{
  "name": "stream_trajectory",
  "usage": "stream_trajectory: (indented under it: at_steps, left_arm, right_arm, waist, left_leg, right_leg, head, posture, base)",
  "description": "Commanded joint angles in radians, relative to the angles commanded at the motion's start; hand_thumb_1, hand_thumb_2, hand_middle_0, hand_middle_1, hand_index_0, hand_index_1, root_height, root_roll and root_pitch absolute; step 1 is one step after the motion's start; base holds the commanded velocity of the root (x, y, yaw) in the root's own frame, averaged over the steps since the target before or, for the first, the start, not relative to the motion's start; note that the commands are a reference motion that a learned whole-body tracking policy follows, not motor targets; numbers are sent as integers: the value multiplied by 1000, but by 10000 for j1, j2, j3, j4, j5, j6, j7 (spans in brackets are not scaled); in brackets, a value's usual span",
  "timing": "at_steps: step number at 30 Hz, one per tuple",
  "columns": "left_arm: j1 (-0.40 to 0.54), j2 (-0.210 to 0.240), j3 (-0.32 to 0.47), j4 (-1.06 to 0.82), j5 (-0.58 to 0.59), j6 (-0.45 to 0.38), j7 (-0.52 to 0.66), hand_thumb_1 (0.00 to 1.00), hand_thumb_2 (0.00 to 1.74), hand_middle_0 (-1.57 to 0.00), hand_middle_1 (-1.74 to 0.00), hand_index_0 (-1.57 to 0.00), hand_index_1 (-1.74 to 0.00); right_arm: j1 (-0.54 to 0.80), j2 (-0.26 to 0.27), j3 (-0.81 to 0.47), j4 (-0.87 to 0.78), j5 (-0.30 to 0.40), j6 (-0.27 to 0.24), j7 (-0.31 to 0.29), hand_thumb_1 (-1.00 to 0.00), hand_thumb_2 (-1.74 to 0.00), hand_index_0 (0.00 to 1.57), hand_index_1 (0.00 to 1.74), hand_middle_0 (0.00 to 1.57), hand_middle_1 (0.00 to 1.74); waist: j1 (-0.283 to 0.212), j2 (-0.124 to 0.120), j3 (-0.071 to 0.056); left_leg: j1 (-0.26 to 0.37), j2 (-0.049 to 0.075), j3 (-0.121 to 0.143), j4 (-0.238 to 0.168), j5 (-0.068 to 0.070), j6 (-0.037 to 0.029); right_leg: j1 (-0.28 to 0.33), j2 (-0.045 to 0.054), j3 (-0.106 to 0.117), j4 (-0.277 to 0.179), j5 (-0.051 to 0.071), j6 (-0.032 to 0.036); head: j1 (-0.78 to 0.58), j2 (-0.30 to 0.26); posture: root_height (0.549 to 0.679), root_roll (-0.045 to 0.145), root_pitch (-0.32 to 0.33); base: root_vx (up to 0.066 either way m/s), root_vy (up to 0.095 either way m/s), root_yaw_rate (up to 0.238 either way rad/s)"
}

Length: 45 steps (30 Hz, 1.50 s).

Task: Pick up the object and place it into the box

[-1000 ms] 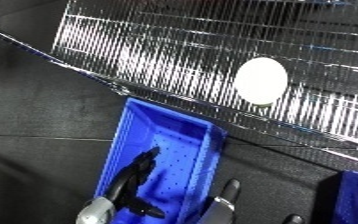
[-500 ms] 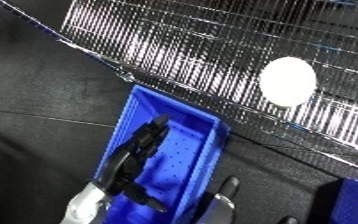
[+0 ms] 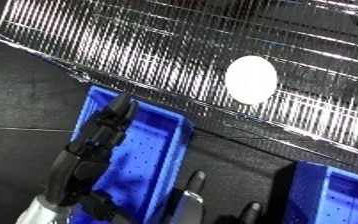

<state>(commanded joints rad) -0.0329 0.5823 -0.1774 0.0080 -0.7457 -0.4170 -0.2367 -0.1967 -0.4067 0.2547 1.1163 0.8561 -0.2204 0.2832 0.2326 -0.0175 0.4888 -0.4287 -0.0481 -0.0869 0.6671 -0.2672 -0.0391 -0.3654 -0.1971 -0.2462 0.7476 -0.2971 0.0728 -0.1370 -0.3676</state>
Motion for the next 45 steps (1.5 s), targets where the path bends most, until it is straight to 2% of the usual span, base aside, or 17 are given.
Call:
stream_trajectory:
  at_steps: [7, 13, 20, 29, 38, 41, 45]
  left_arm:
    - [-1138, -161, -474, 697, 490, -7, 626, 0, 0, 0, 0, 0, 0]
    - [-2001, -443, -627, 1711, 755, -225, 1380, 0, 0, 0, 0, 0, 0]
    - [-2798, -853, -578, 2988, 754, -466, 2182, 0, 0, 0, 0, 0, 0]
    - [-3807, -1213, -692, 4785, 1404, -825, 2897, 0, 0, 0, 0, 0, 0]
    - [-4858, -1217, -905, 6042, 1806, -759, 3116, 0, 0, 0, 0, 0, 0]
    - [-5210, -1238, -971, 6391, 1824, -710, 3106, 0, 0, 0, 0, 0, 0]
    - [-5645, -1235, -1029, 6755, 1762, -625, 3085, 0, 0, 0, 0, 0, 0]
  right_arm:
    - [-101, -24, 99, -53, -182, 184, 259, 0, 0, 0, 0, 0, 0]
    - [-182, -4, 255, -101, -429, 234, 526, 0, 0, 0, 0, 0, 0]
    - [-287, 51, 487, -458, -597, 284, 663, 0, 0, 0, 0, 0, 0]
    - [-443, 96, 798, -953, -636, 325, 686, 0, 0, 0, 0, 0, 0]
    - [-427, 182, 1043, -1410, -368, 410, 569, 0, 0, 0, 0, 0, 0]
    - [-428, 235, 1115, -1523, -272, 407, 505, 0, 0, 0, 0, 0, 0]
    - [-402, 292, 1222, -1691, -137, 379, 419, 0, 0, 0, 0, 0, 0]
  waist:
    - [-392, -233, 26]
    - [-708, -484, 76]
    - [-1032, -763, 171]
    - [-1358, -1068, 309]
    - [-1719, -1380, 312]
    - [-1833, -1465, 312]
    - [-1977, -1587, 312]
  left_leg:
    - [-12, 196, 191, 78, -35, 49]
    - [-115, 400, 350, 277, -137, 96]
    - [-248, 598, 455, 487, -242, 162]
    - [-483, 796, 532, 675, -322, 214]
    - [-963, 995, 568, 946, -461, 272]
    - [-1125, 1035, 575, 1004, -502, 282]
    - [-1364, 1071, 579, 1115, -572, 290]
  right_leg:
    - [-154, 205, 316, -17, 90, 19]
    - [-354, 387, 567, 19, 159, 50]
    - [-594, 606, 804, 88, 237, 78]
    - [-904, 803, 971, 134, 360, 128]
    - [-1438, 1003, 1109, 247, 487, 232]
    - [-1615, 1047, 1127, 276, 518, 267]
    - [-1852, 1091, 1138, 311, 555, 302]
  head:
    - [-709, 94]
    - [-1378, 346]
    - [-1976, 873]
    - [-2657, 1738]
    - [-2995, 2489]
    - [-3046, 2801]
    - [-3064, 2949]
  posture:
    - [643, 34, -10]
    - [640, 26, -7]
    - [637, 14, -3]
    - [634, 1, 6]
    - [630, -16, 34]
    - [628, -19, 45]
    - [627, -23, 62]
  base:
    - [13, 9, -212]
    - [3, 12, -216]
    - [-5, 8, -169]
    - [-28, 11, -116]
    - [-32, 6, -92]
    - [-19, 1, -68]
    - [-7, -1, -48]
